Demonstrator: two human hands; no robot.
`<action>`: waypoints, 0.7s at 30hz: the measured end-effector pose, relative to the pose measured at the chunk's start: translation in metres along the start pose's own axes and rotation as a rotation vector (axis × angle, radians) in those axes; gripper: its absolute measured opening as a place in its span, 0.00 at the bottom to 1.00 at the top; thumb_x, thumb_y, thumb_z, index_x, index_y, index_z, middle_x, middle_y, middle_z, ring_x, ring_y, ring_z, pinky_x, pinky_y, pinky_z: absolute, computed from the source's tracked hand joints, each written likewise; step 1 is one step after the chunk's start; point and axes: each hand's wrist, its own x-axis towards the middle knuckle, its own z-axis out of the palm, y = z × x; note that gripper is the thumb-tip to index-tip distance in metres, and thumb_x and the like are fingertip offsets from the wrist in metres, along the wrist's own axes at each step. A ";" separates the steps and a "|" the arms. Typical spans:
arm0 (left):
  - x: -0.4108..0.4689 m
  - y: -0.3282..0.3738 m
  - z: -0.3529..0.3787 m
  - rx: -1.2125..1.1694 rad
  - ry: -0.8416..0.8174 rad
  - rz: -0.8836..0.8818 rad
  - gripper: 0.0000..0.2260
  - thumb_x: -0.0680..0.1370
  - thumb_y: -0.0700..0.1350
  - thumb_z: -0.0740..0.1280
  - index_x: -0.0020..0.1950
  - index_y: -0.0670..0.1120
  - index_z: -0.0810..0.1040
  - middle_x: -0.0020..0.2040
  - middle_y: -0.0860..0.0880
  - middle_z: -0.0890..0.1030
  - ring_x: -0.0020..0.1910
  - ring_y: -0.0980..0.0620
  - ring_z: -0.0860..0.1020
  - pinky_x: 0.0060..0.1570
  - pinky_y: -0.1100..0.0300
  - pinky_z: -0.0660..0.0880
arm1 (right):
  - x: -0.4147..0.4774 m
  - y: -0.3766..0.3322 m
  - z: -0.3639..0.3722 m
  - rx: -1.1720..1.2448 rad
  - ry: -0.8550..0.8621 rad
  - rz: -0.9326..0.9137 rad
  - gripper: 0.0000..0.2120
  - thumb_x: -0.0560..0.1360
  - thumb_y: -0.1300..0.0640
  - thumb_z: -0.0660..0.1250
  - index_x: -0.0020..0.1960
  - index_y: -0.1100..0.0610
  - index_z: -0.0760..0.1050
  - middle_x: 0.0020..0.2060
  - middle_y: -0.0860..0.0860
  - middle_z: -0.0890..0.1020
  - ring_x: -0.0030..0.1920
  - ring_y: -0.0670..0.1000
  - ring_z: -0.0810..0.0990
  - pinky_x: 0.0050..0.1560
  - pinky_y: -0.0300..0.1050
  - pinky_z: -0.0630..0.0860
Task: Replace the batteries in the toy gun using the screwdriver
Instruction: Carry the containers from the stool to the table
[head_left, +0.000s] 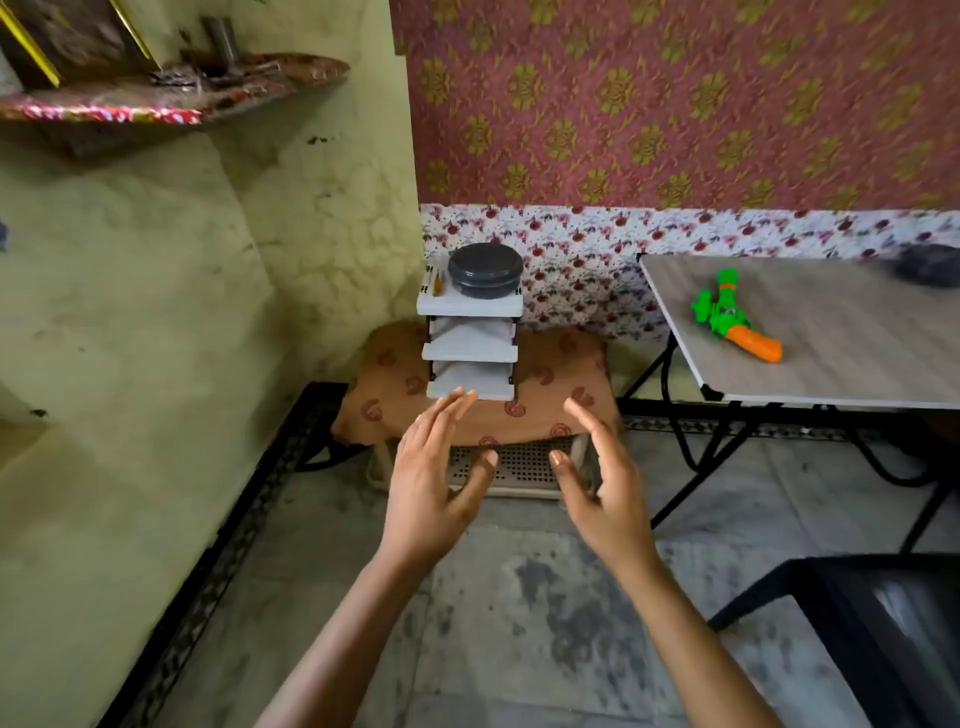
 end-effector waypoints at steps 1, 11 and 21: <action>0.010 -0.008 0.000 -0.007 0.001 0.004 0.25 0.75 0.54 0.61 0.71 0.48 0.68 0.70 0.51 0.70 0.71 0.52 0.66 0.67 0.44 0.66 | 0.009 0.003 0.007 0.003 0.011 0.033 0.25 0.75 0.46 0.59 0.69 0.54 0.67 0.65 0.43 0.72 0.66 0.40 0.69 0.66 0.43 0.68; 0.112 -0.086 0.022 0.014 -0.040 -0.067 0.26 0.74 0.57 0.60 0.70 0.49 0.68 0.69 0.55 0.70 0.70 0.55 0.66 0.68 0.50 0.65 | 0.108 0.052 0.061 -0.032 0.015 0.130 0.26 0.73 0.45 0.60 0.69 0.52 0.68 0.63 0.47 0.75 0.61 0.43 0.73 0.63 0.40 0.70; 0.252 -0.158 0.079 0.080 -0.036 -0.120 0.25 0.74 0.56 0.61 0.69 0.48 0.70 0.69 0.50 0.72 0.69 0.53 0.68 0.66 0.49 0.68 | 0.254 0.152 0.102 0.031 -0.038 0.145 0.26 0.73 0.46 0.60 0.68 0.56 0.68 0.63 0.47 0.75 0.63 0.44 0.73 0.61 0.25 0.64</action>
